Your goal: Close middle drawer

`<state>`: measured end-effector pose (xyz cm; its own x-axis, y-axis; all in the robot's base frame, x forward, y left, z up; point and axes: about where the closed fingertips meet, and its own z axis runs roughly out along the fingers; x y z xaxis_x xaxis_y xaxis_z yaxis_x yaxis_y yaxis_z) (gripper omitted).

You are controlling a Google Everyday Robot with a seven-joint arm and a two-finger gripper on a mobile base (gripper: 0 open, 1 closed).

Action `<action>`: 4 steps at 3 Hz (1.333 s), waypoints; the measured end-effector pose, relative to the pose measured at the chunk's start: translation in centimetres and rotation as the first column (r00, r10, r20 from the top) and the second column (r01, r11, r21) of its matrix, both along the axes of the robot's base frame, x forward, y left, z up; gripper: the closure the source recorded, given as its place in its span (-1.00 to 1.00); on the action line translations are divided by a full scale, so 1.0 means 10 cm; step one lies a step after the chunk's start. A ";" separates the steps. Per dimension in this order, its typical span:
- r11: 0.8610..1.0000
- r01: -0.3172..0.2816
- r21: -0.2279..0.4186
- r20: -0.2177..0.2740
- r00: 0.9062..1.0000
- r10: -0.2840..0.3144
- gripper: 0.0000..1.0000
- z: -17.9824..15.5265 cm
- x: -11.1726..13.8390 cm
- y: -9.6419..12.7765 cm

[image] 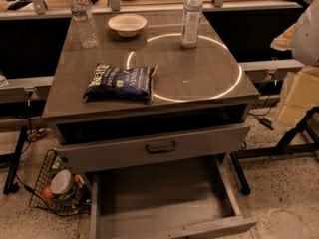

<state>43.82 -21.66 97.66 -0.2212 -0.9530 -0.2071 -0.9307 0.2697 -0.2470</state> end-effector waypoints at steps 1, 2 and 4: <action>1.000 -0.004 0.000 -0.002 1.000 0.004 -1.00 -0.03 0.01 0.02; 0.999 -0.040 0.003 -0.019 0.999 0.040 -1.00 -0.30 0.06 0.18; 0.989 -0.127 -0.078 -0.126 0.985 0.116 -1.00 -1.53 -0.07 0.25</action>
Offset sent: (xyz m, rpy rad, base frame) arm 0.0135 0.0360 -0.0680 0.0056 0.0602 0.0859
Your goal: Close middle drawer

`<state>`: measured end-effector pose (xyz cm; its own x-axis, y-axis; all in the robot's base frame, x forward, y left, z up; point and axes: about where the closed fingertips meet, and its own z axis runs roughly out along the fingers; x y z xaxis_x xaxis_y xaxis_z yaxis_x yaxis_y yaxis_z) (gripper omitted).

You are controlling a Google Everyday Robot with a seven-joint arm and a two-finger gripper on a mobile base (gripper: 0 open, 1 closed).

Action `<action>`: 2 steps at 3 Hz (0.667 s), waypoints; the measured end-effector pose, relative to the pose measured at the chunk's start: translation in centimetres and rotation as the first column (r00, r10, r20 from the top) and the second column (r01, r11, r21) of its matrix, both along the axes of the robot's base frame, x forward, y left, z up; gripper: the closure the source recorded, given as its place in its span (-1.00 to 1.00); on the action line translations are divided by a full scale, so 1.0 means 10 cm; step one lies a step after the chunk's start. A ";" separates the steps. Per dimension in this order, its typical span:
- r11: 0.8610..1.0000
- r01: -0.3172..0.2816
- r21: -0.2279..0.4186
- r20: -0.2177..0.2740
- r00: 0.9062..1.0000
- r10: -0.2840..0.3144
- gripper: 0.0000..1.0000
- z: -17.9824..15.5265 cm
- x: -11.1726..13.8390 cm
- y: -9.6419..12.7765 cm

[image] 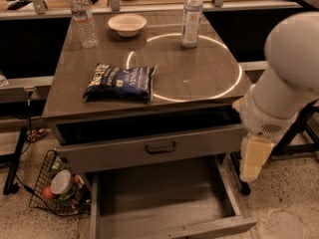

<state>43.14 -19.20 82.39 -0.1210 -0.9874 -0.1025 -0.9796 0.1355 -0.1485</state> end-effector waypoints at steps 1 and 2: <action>0.999 -0.044 -0.021 -0.052 0.998 0.043 -1.00 -0.55 -0.14 -0.06; 0.996 -0.082 -0.019 -0.090 0.993 0.080 -1.00 -1.06 -0.23 -0.14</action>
Offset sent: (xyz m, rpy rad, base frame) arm -0.0312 -0.0249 -0.1703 -0.0154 0.1274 0.1257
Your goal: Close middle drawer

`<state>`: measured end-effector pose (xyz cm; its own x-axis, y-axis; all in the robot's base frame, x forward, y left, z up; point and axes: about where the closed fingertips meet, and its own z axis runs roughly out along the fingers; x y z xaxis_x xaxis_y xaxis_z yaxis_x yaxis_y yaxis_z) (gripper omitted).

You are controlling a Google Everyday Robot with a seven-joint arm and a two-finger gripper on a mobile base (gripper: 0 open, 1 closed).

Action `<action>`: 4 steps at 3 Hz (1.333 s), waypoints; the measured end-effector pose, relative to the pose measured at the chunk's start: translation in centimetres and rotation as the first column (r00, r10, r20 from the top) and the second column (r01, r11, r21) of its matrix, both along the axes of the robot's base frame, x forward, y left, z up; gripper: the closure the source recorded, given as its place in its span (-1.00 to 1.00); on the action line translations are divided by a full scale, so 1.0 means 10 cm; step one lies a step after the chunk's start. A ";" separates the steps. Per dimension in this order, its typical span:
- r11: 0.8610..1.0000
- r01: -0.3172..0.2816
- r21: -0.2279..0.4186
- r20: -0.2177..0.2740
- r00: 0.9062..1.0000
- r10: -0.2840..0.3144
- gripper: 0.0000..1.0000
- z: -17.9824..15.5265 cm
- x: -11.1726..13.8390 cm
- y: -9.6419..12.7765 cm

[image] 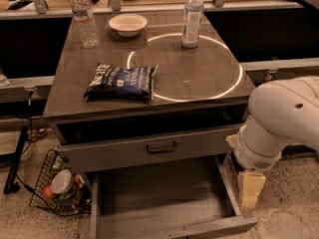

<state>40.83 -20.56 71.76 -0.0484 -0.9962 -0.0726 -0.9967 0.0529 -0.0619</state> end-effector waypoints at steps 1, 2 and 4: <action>0.999 -0.005 0.034 -0.023 1.000 0.006 -1.00 -0.49 -0.08 -0.08; 0.997 0.019 0.075 -0.057 0.998 -0.015 -1.00 -1.07 -0.14 -0.13; 0.993 0.043 0.108 -0.053 0.998 -0.038 -1.00 -1.21 -0.16 -0.08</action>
Offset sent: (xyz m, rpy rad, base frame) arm -0.0217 -0.0203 -0.1691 0.1169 0.0996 -0.0545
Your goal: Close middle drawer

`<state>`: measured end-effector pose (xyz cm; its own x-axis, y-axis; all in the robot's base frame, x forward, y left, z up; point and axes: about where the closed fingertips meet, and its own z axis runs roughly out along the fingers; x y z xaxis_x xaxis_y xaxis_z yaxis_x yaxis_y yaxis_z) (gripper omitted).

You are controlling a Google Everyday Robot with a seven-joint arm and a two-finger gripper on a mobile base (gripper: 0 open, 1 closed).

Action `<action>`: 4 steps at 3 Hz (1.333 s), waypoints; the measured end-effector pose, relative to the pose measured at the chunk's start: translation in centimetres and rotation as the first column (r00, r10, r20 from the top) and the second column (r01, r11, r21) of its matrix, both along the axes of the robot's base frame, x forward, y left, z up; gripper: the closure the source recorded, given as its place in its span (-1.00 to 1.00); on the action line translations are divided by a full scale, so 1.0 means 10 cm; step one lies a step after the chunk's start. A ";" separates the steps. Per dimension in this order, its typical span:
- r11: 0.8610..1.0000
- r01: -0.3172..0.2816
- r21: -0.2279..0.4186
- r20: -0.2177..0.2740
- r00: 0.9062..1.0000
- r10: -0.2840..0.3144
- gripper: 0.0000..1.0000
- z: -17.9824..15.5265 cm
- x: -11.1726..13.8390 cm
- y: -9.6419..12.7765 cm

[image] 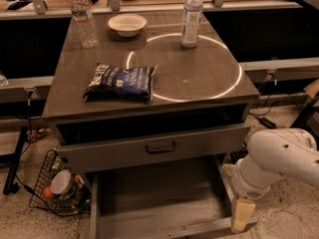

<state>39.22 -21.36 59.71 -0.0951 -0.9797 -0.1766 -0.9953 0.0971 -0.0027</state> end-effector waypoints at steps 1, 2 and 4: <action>1.000 0.012 0.025 -0.002 1.000 -0.012 -1.00 -0.38 -0.06 0.09; 0.998 -0.006 0.056 0.040 0.999 0.003 -1.00 -0.83 -0.03 0.24; 0.993 -0.073 0.093 0.099 0.993 0.063 -1.00 -1.35 0.08 0.44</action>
Offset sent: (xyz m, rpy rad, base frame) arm 0.0052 0.0423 -0.1351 0.0969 -0.0988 0.0237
